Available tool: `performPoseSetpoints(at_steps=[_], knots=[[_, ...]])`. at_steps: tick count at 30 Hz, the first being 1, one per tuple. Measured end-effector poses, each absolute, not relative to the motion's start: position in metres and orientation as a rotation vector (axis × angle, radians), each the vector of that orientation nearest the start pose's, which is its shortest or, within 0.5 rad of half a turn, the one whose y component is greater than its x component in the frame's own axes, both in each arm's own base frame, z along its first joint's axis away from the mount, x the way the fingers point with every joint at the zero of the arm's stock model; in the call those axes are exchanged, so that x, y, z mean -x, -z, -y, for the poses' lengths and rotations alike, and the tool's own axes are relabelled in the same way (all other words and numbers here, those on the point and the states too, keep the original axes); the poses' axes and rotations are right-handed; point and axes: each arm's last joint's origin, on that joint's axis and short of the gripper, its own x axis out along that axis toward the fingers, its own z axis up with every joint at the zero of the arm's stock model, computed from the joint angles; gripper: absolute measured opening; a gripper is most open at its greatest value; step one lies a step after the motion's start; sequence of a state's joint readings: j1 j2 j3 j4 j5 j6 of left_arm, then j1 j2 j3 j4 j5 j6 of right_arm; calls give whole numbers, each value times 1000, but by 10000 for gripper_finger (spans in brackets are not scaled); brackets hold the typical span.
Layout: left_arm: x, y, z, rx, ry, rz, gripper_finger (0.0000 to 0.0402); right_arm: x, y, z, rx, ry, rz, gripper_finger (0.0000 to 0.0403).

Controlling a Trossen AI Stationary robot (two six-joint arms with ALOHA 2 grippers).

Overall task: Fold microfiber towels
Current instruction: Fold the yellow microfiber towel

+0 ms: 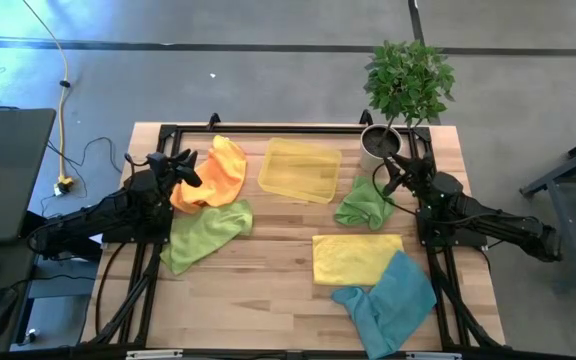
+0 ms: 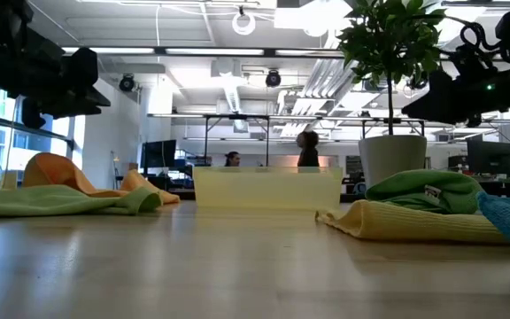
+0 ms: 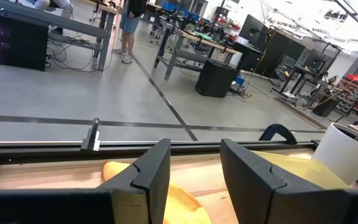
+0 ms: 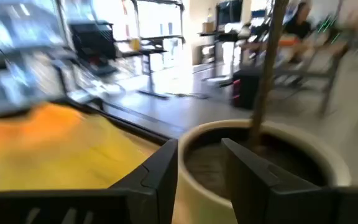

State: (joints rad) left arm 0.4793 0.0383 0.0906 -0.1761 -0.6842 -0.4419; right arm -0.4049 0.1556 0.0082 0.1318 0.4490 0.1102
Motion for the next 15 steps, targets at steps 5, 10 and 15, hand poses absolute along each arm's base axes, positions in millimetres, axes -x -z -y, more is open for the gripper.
performPoseSetpoints(at_steps=[5, 10, 15], knots=[[-69, -175, -56, 377, -1170, 129, 133, -92, -167, 52, -306, 797, 122, 113], [-69, -175, -56, 415, -1169, 155, 133, -92, -173, 51, -393, 777, 219, 113], [-69, -176, -56, 466, -1164, 197, 133, -92, -177, 51, -494, 753, 302, 113]])
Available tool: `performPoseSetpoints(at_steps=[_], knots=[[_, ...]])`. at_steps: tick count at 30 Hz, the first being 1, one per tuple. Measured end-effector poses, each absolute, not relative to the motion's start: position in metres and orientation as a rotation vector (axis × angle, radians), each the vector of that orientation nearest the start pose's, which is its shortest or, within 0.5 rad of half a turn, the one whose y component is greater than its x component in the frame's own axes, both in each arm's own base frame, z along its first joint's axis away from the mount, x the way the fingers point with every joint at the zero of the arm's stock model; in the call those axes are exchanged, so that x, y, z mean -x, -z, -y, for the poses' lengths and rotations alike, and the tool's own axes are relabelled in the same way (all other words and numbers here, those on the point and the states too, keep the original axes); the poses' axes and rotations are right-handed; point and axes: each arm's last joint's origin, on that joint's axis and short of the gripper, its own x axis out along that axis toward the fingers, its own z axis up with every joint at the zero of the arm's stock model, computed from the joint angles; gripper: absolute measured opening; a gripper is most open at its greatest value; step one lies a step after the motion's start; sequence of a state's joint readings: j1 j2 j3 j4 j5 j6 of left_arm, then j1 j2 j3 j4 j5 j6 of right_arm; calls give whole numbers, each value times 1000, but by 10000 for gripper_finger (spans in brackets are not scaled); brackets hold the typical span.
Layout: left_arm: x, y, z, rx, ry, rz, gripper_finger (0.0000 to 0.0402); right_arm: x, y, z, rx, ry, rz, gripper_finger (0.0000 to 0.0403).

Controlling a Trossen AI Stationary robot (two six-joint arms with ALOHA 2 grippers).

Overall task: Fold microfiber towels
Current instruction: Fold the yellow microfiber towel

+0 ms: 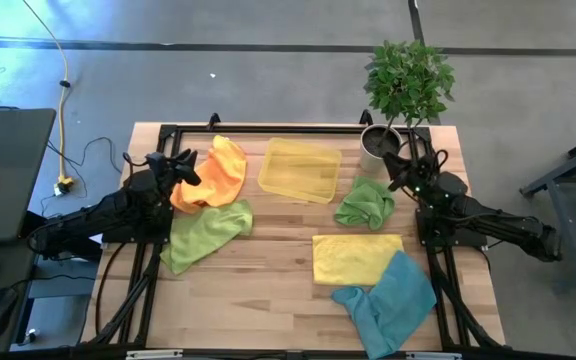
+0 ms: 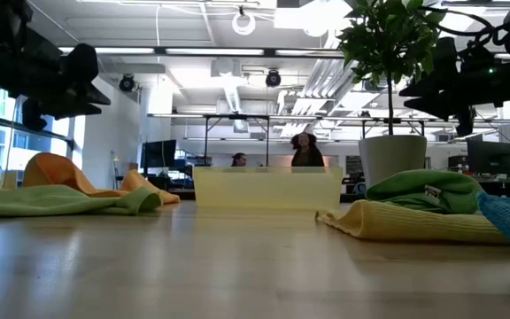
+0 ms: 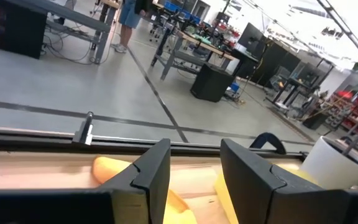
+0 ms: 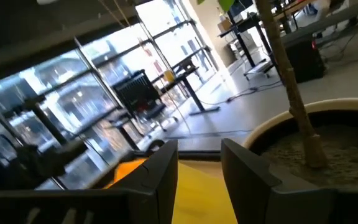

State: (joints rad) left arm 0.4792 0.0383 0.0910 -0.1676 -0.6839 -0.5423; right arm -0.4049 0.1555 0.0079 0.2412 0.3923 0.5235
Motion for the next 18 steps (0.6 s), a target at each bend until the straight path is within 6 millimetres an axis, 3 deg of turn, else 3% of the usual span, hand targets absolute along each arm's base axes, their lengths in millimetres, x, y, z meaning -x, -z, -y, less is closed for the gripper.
performPoseSetpoints(at_steps=[10, 18], knots=[[-69, -176, -56, 470, -1163, 199, 133, -91, -178, 51, -494, 748, 323, 113], [-69, -177, -56, 499, -1154, 230, 133, -89, -193, 50, -471, 697, 468, 113]])
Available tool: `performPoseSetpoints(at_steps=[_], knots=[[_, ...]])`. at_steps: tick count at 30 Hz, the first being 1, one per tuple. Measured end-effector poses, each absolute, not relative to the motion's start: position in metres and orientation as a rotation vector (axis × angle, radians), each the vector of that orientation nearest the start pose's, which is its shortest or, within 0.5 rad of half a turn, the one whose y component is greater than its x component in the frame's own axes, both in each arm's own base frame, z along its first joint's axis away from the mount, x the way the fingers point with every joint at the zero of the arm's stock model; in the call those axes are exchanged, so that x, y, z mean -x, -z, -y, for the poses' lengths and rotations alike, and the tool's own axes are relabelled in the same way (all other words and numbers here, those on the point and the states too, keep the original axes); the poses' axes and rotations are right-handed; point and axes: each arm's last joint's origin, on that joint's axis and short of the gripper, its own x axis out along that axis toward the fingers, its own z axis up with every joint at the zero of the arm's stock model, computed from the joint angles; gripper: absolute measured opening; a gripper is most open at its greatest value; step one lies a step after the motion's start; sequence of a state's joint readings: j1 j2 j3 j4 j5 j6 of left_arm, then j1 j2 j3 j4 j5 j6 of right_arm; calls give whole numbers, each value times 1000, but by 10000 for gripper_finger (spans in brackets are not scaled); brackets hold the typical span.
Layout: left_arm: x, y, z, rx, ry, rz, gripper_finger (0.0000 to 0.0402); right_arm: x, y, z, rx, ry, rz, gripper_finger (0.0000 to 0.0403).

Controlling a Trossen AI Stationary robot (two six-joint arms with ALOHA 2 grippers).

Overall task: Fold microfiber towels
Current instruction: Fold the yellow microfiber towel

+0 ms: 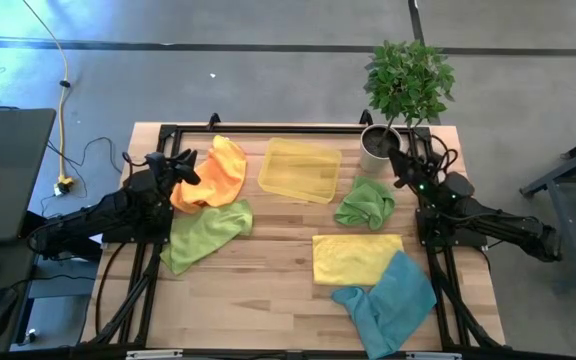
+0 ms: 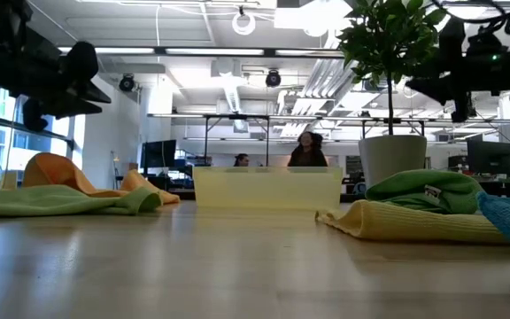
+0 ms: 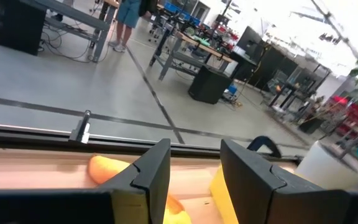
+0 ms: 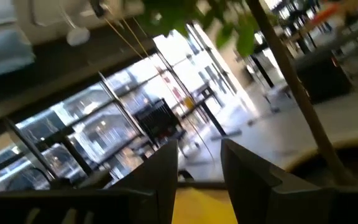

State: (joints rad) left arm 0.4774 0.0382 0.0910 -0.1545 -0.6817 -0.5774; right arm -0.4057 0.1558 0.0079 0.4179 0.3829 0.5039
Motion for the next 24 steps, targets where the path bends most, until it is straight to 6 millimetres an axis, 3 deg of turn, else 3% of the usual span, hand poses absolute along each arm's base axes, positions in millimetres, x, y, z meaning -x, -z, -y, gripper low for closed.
performPoseSetpoints(at_steps=[11, 16, 24], knots=[[-70, -180, -56, 574, -1139, 304, 133, -84, -213, 48, -345, 676, 577, 113], [-68, -191, -57, 592, -1141, 451, 133, -82, -231, 47, -258, 691, 588, 113], [-72, -218, -54, 494, -886, 615, 133, -88, -266, 49, -153, 726, 518, 113]])
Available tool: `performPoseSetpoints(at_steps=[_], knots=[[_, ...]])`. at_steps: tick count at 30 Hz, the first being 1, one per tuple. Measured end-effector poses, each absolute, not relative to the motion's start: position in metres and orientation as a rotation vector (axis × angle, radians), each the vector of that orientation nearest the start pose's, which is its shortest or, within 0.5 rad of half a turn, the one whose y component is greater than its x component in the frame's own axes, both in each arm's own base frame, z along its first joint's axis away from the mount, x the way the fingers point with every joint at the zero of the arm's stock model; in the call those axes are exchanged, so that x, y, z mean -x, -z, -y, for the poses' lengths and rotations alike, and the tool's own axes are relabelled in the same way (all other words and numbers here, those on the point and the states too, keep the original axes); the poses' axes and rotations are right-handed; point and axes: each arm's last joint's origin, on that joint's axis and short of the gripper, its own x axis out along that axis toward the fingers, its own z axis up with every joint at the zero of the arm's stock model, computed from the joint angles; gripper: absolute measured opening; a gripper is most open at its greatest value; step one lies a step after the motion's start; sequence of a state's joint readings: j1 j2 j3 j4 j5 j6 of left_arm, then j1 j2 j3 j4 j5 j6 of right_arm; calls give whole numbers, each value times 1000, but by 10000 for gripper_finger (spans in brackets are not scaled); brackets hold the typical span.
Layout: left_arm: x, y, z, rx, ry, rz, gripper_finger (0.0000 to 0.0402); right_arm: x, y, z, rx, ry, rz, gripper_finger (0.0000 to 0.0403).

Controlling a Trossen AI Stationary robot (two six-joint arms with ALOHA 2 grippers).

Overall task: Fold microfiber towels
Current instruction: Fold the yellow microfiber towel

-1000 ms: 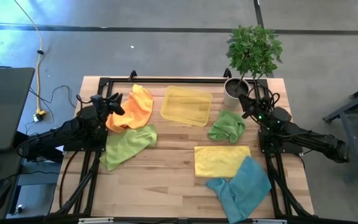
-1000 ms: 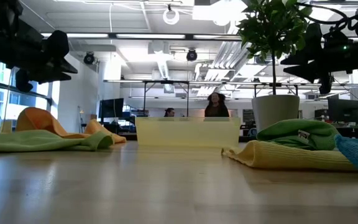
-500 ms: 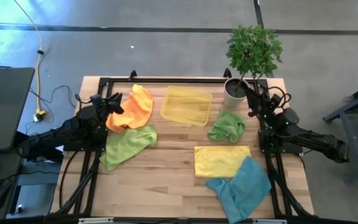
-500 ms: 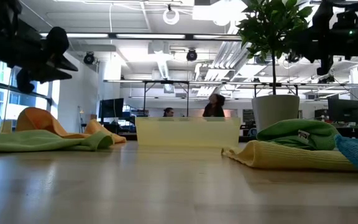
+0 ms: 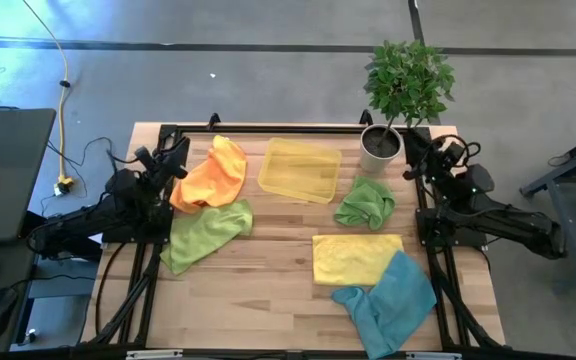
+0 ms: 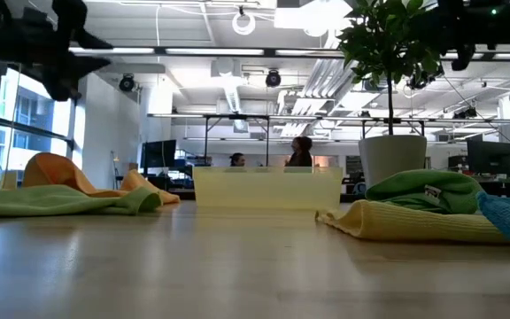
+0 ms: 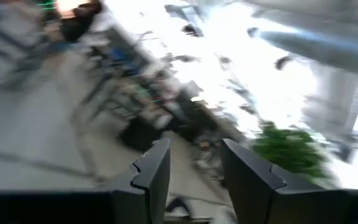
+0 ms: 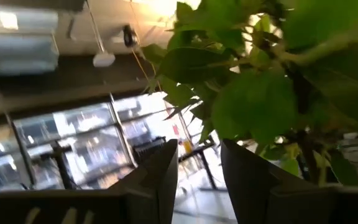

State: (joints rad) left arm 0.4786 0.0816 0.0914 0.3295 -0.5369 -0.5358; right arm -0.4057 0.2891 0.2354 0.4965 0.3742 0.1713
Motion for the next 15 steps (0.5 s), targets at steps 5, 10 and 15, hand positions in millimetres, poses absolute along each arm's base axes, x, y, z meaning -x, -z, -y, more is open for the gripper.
performPoseSetpoints(at_steps=[5, 10, 15], knots=[[-77, -228, -55, 460, -803, 673, 133, -102, -284, 55, -135, 751, 349, 113], [-87, -233, -60, 459, -790, 644, 133, -119, -305, 60, -117, 678, 245, 113], [-104, -255, -66, 405, -745, 556, 133, -134, -327, 64, -63, 591, 220, 113]])
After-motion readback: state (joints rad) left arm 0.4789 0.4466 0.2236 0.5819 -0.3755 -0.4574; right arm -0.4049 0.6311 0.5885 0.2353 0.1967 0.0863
